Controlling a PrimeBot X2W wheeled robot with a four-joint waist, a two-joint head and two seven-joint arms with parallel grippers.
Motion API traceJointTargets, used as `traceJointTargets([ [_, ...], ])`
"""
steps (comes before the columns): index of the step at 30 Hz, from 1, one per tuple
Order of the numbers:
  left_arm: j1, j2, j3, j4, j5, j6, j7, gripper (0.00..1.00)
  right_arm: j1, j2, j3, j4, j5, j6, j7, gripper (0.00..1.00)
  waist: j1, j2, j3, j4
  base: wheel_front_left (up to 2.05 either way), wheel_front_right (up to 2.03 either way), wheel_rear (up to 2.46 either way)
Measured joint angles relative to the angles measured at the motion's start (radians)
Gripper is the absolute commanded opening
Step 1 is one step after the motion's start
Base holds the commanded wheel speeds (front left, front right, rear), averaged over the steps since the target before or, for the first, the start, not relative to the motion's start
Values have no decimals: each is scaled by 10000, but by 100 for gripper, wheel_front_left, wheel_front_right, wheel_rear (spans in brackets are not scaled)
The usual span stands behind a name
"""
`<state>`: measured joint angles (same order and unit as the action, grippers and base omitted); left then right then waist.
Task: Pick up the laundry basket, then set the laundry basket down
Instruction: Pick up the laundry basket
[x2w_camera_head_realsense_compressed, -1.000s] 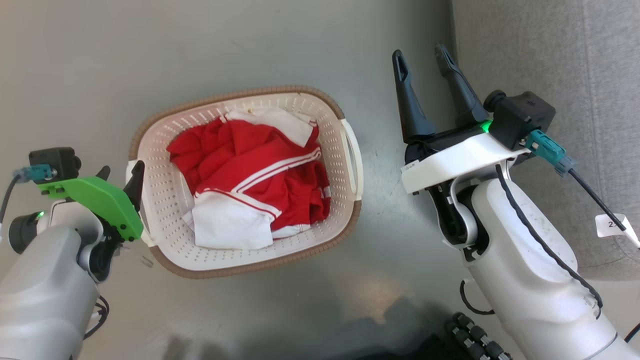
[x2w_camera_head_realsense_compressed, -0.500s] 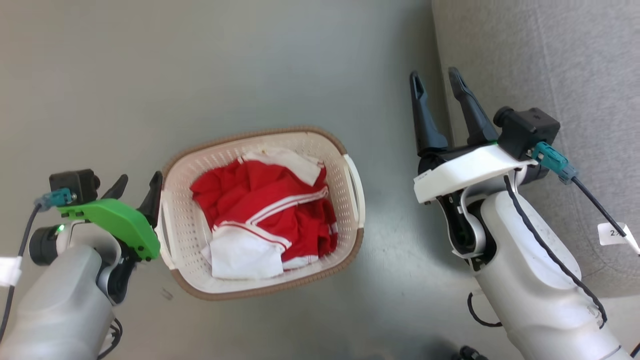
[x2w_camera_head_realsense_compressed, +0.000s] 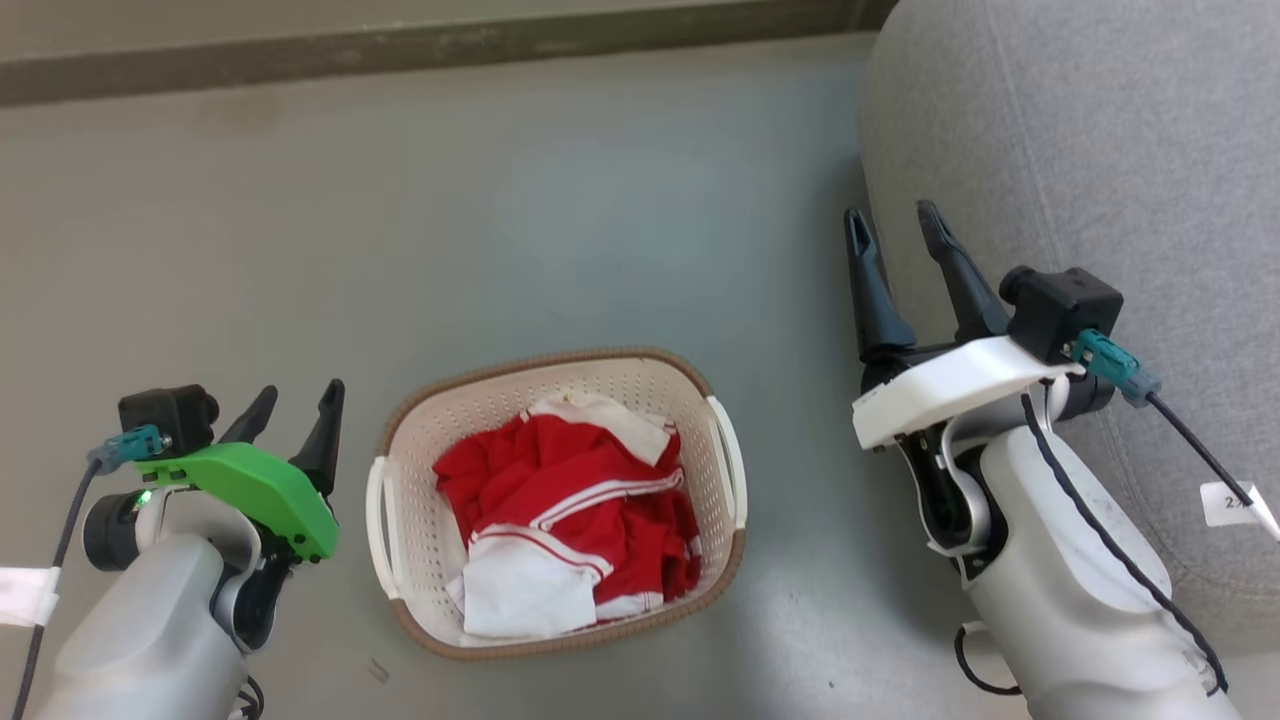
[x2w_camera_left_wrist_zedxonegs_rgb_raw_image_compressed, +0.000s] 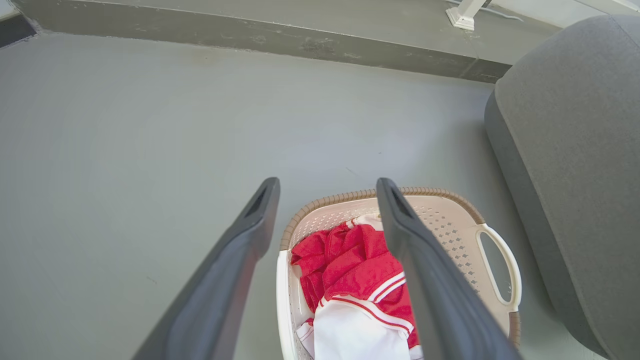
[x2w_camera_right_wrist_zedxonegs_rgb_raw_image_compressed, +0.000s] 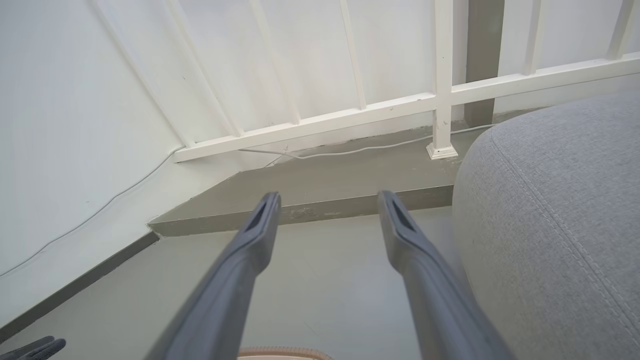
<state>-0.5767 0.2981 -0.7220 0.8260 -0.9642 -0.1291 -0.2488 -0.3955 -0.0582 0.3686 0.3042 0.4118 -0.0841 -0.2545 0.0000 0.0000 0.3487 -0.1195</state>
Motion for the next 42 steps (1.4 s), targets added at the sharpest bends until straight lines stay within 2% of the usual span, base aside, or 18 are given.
traceJointTargets([
  [6, 237, 15, 871, -723, 364, 0, 2, 100, 435, 4, -265, 144, -82, 228, 0, 100, 0, 0, -861, 147, 0, 0, 0],
  [13, 883, -15, 1457, -1513, 965, 21, 2, 100, 1155, -54, -550, 251, -90, 387, 0, 100, -1, 0, -1807, 367, 0, 0, 0],
  [19, 1206, 6, 2127, -2571, 1743, 276, 0, 100, 1430, -105, -723, 150, -253, 520, 0, 100, -1, 0, -2405, 625, 0, 0, 0],
  [23, 1652, 35, 2972, -3628, 2282, 508, 0, 100, 1587, -115, -803, -40, -370, 635, 0, 100, -1, 0, -2747, 816, 0, 0, 0],
  [30, 2580, -36, 3847, -4644, 2997, 872, -2, 100, 1677, -109, -1068, -355, -523, 663, 0, 100, 0, 0, -3069, 901, 0, 0, 0],
  [42, 3732, -474, 4606, -5620, 3609, 991, -4, 100, 2048, -86, -1310, -525, -711, 750, 0, 100, 0, 0, -3125, 810, 0, 0, 0],
])
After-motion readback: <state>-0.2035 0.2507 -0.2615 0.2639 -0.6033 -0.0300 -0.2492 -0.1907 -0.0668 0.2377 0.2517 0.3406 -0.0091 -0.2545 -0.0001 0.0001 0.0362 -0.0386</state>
